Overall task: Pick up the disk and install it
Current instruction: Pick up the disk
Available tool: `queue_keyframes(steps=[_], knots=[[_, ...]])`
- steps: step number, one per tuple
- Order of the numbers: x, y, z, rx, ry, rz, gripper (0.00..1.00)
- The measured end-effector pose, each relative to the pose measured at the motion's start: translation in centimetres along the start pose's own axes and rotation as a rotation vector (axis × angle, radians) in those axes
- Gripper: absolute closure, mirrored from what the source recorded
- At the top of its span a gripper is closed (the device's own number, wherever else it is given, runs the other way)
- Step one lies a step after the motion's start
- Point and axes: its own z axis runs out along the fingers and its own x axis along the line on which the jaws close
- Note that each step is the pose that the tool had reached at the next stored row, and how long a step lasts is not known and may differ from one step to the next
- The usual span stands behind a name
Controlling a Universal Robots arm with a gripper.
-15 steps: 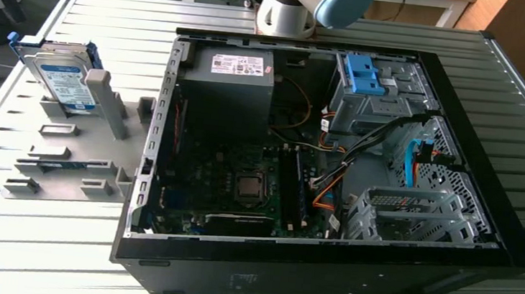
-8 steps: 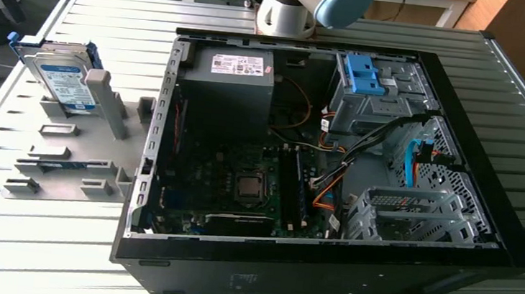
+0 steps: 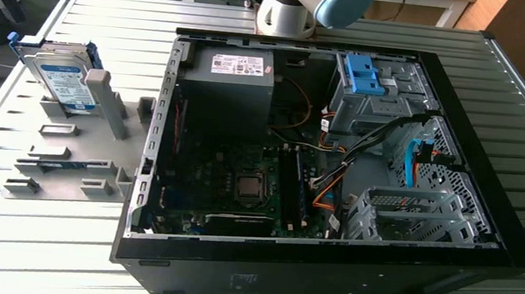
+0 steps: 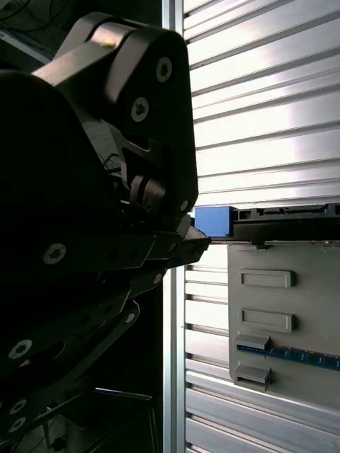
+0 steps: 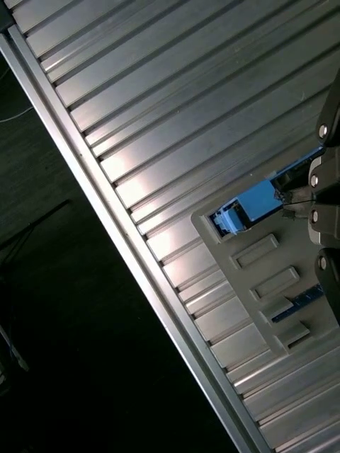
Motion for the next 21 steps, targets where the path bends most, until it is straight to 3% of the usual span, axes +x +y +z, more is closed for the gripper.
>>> queue_keyframes(steps=[10,21], knots=[[0.00,0.00,0.00,-0.0005,0.0009,-0.021,0.89],[0.00,0.00,0.00,-0.0019,0.0034,-0.079,0.89]])
